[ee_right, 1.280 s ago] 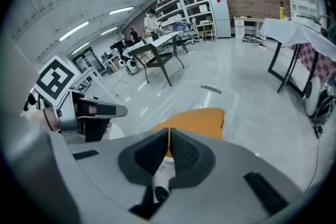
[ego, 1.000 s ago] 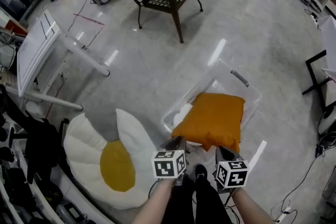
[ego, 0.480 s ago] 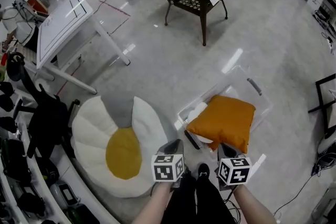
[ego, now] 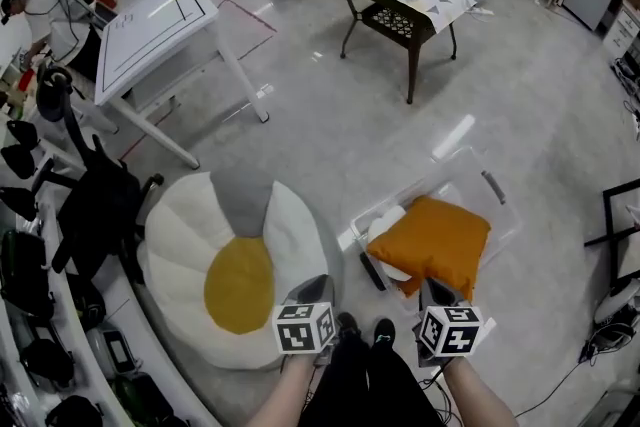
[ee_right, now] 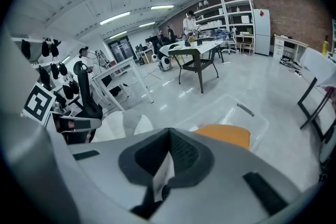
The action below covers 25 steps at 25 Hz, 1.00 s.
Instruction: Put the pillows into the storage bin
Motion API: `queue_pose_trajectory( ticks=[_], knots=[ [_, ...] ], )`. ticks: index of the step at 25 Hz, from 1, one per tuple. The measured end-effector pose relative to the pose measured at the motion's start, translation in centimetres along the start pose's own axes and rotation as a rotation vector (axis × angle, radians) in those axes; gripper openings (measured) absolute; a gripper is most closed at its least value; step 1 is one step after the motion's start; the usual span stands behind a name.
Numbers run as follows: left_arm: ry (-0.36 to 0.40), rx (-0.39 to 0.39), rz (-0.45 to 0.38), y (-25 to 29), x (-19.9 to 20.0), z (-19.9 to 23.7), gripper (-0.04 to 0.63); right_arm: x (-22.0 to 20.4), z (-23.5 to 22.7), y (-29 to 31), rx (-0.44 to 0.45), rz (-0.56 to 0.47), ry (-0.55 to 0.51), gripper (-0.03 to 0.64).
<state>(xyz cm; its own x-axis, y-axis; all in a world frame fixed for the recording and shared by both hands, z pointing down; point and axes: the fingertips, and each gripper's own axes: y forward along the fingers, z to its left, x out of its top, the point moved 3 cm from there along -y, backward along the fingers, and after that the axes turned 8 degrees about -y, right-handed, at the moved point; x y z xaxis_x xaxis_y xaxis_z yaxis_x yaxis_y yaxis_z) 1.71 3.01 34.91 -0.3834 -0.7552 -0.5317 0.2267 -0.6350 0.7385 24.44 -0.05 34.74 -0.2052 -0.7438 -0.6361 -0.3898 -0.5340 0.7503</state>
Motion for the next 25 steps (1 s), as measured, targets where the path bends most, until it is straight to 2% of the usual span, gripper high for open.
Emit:
queue_pose_trajectory(
  ticks=[17, 25],
  knots=[
    [-0.01, -0.008, -0.082, -4.9, 4.4, 6.5, 0.02, 6.1, 7.0, -1.4, -0.014, -0.07, -0.128, 0.0],
    [-0.063, 0.008, -0.109, -6.0, 4.8, 10.5, 0.02, 6.8, 10.7, -1.1, 0.002, -0.059, -0.137, 0.0]
  ],
)
